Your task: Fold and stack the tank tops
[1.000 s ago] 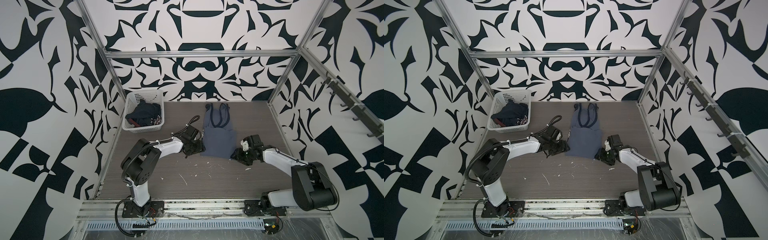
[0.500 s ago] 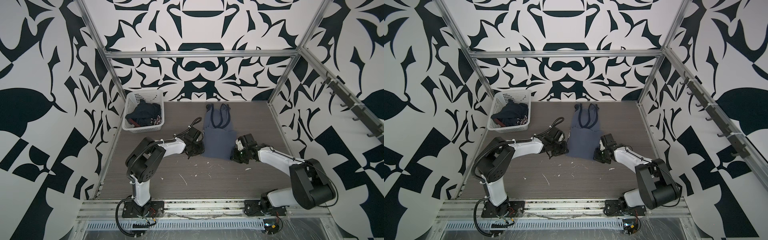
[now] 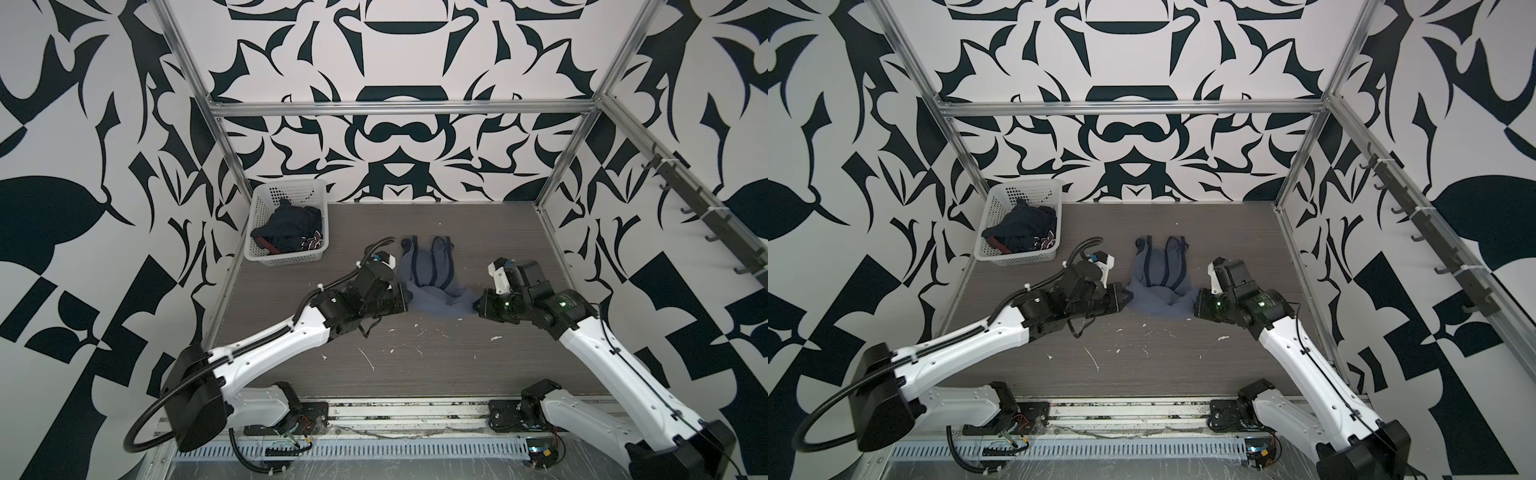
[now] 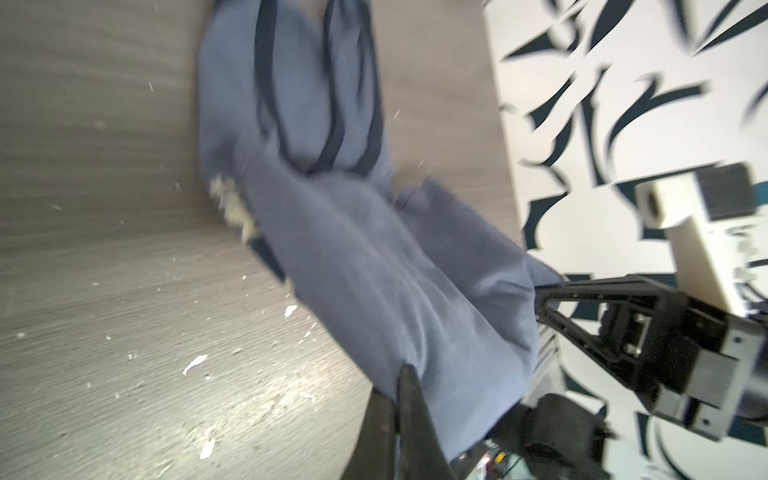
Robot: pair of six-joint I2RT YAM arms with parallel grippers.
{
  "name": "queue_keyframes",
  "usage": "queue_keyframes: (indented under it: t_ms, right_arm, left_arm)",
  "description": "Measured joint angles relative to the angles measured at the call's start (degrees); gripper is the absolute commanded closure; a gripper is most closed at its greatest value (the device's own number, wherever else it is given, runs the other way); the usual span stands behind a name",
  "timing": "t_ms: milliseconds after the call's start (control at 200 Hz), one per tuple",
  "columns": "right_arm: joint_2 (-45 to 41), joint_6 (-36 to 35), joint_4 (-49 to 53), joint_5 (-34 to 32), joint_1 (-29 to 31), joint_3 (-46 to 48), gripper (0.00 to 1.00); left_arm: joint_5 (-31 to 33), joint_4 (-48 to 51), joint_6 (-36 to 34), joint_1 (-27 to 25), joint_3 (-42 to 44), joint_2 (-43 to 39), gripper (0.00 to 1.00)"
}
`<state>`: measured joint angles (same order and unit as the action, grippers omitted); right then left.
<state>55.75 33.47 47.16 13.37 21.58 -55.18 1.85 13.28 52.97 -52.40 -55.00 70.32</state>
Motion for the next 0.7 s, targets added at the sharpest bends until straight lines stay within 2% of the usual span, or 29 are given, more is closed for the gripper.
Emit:
queue_keyframes:
  t_ms: [160, 305, 485, 700]
  right_arm:
    - [8.72, -1.18, 0.13, 0.87, -0.11, -10.95, 1.00]
    - [22.97, -2.45, -3.74, 4.31, -1.46, -17.86, 1.00]
    - [40.65, -3.23, -8.28, 9.73, -4.94, -24.59, 1.00]
    - [56.30, -3.89, -9.33, 14.34, -7.78, -35.82, 1.00]
  left_arm:
    - [3.96, 2.03, -0.48, 1.66, -6.67, 1.79, 1.00]
    - [4.96, 1.57, -0.76, 7.48, -12.11, 9.38, 1.00]
    - [4.44, 1.33, -0.81, 13.81, -15.61, 18.99, 1.00]
    - [0.57, -1.20, -0.26, 19.10, -21.42, 29.70, 1.00]
